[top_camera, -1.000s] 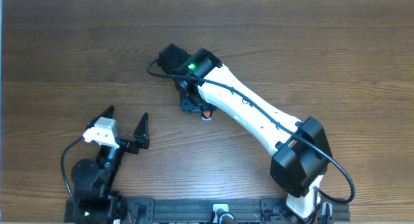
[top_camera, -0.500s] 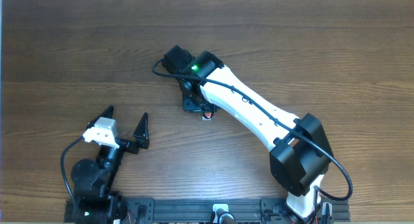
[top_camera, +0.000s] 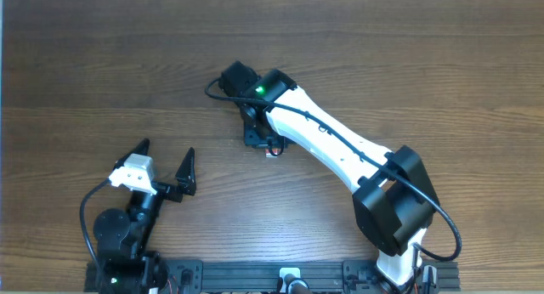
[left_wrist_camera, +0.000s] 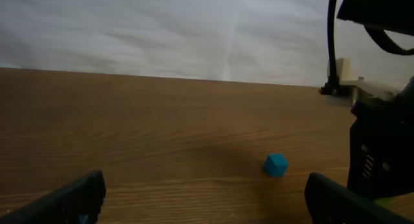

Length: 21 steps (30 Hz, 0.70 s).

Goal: Stack Cubes

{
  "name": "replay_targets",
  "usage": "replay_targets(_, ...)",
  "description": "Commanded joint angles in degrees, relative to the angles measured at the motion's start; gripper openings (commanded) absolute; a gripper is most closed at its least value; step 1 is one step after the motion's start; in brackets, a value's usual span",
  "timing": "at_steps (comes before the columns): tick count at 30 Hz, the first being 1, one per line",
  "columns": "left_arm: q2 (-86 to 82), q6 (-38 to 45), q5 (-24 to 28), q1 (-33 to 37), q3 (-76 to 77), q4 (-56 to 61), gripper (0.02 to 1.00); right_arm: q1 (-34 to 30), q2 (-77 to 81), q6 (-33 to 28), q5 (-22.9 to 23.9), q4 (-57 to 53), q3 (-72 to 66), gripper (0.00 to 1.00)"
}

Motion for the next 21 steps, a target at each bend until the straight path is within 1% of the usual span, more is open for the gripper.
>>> replay_targets(1,-0.3,1.0,0.4,-0.3,-0.4,0.2,1.000,-0.4,-1.2,0.4,-0.2,1.2,-0.3,0.012)
replay_targets(21,-0.3,1.1,0.4,-0.3,-0.4,0.2,1.000,-0.6,-1.2,0.4,-0.1,2.0,-0.4,0.009)
